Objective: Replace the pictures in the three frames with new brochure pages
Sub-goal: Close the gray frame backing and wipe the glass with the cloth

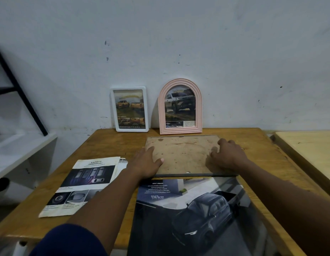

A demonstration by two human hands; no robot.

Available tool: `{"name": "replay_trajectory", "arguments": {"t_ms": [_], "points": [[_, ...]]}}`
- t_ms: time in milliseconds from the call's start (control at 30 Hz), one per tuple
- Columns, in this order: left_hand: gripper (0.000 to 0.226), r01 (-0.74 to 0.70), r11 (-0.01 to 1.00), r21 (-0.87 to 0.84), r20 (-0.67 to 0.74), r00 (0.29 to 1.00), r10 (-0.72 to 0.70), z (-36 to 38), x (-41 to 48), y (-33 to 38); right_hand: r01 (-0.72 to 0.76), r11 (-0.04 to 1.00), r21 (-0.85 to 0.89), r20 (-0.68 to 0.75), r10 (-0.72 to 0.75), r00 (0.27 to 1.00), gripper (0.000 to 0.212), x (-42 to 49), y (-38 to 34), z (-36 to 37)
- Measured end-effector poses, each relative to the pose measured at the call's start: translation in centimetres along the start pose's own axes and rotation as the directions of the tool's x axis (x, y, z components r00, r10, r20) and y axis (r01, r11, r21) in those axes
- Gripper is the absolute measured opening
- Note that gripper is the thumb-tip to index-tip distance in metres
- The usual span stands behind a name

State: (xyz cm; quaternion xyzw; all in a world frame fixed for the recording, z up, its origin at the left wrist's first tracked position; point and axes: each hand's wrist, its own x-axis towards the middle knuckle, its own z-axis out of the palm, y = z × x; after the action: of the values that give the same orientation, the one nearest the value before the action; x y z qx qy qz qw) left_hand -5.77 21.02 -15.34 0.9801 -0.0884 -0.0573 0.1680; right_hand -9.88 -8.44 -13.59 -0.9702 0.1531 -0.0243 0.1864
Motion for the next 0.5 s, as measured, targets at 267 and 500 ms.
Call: {"name": "replay_trajectory", "arguments": {"t_ms": [267,500], "points": [[0.068,0.059,0.99,-0.127,-0.107,0.992,-0.073,0.3,-0.8,1.2,-0.085,0.986,0.144,-0.093,0.099,0.991,0.049,-0.8,0.8,0.7],[0.064,0.02,0.974,-0.224,-0.127,0.991,-0.049,-1.3,-1.2,4.3,-0.086,0.907,0.413,-0.129,0.152,0.98,0.03,-0.7,1.3,-4.1]]}}
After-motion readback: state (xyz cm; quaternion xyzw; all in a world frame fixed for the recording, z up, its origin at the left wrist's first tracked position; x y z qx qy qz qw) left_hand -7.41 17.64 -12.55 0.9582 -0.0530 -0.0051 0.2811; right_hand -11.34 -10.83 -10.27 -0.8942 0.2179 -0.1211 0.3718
